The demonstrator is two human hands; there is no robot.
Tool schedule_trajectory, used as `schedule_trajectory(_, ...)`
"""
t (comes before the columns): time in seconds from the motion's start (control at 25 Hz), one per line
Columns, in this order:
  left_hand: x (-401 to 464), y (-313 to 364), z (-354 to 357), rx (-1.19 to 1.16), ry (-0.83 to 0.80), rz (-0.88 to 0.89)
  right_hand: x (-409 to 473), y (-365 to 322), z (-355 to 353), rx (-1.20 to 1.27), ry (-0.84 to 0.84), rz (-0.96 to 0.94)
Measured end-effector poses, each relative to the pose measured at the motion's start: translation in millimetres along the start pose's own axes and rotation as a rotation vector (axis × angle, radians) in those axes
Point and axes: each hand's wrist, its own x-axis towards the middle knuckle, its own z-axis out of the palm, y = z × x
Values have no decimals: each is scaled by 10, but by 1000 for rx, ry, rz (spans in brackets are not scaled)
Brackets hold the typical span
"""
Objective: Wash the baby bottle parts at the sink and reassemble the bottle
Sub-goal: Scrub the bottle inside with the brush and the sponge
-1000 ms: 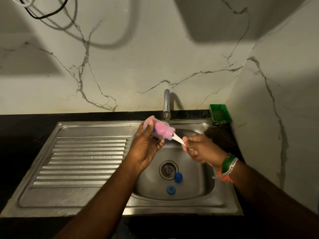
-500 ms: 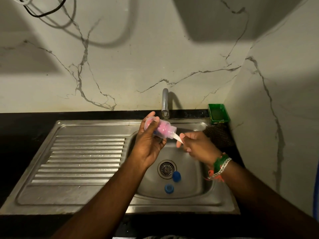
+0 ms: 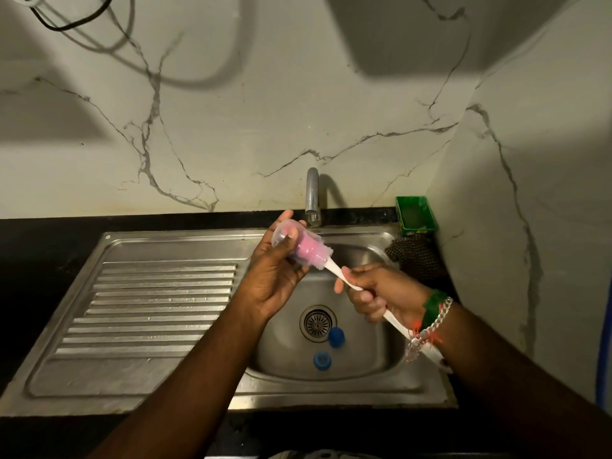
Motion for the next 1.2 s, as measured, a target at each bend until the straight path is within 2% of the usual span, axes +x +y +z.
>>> schedule_trajectory(0.04, 1, 14, -16, 6, -6, -5, 6, 28, -29, -215, 106, -125)
schedule_trajectory(0.12, -3, -19, -11, 15, 10, -22, 11, 100, -83, -969, 525, -485)
schedule_trajectory(0.16, -8, -51, 7, 6, 18, -33, 15, 111, -64, -1116, 640, -592)
schedule_trajectory(0.2, -13, -89, 17, -8, 22, -37, 28, 132, -21, -1130, 680, -618)
schedule_trajectory(0.24, -13, -113, 25, -24, 19, -36, 40, 129, 3, -975, 568, -512)
schedule_trajectory(0.28, -17, -121, 19, -39, 7, -32, 51, 123, -2, -675, 391, -392)
schedule_trajectory(0.32, -26, -106, 10, -59, -15, -27, 20, 76, 33, -332, 189, -184)
schedule_trajectory(0.36, -31, -81, -2, -80, -43, -24, -21, 36, 56, -133, 88, -45)
schedule_trajectory(0.4, -37, -56, -11, -94, -56, -26, -22, 47, 39, -178, 78, -87)
schedule_trajectory(0.44, -35, -41, -15, -91, -50, -25, -11, 80, 30, -363, 157, -220)
schedule_trajectory(0.52, -19, -55, -7, -89, -13, -30, 8, 162, -10, -1036, 552, -536)
schedule_trajectory(0.56, -12, -64, -1, -105, -2, -32, 31, 180, 2, -1136, 647, -618)
schedule_trajectory(0.6, -8, -72, 4, -124, 0, -32, 47, 177, 22, -1087, 650, -614)
schedule_trajectory(0.64, -1, -72, 4, -137, -3, -29, 57, 160, 23, -888, 534, -509)
schedule_trajectory(0.68, 1, -66, 5, -141, -11, -24, 74, 146, -1, -564, 356, -390)
schedule_trajectory(0.72, -1, -54, 3, -140, -13, -19, 42, 89, 8, -302, 198, -195)
schedule_trajectory(0.76, -4, -45, 3, -136, -13, -15, 9, 54, 13, -143, 108, -82)
schedule_trajectory(0.8, -7, -44, 9, -132, -16, -11, -2, 48, 6, -226, 117, -126)
schedule_trajectory(0.84, -7, -53, 28, -125, -18, -5, -4, 69, 16, -405, 207, -259)
schedule_trajectory(0.88, -9, -70, 49, -115, -14, 1, -2, 109, 3, -765, 417, -461)
schedule_trajectory(0.92, -11, -90, 63, -113, -4, 0, 4, 132, 9, -990, 567, -595)
schedule_trajectory(0.96, -10, -106, 70, -132, 4, -8, 26, 156, 29, -1054, 629, -661)
schedule_trajectory(1.0, -14, -119, 75, -164, 6, -19, 46, 169, 46, -981, 598, -633)
schedule_trajectory(1.04, -18, -116, 83, -191, -1, -26, 65, 162, 32, -771, 464, -520)
schedule_trajectory(1.08, -22, -108, 97, -201, -14, -28, 80, 142, 14, -416, 303, -342)
schedule_trajectory(1.12, -23, -103, 109, -191, -19, -30, 48, 83, 21, -183, 194, -136)
schedule_trajectory(1.16, -20, -104, 121, -173, -15, -30, 26, 60, 34, -53, 141, -40)
schedule_trajectory(1.2, -10, -108, 127, -155, -1, -27, 16, 65, 39, -192, 183, -111)
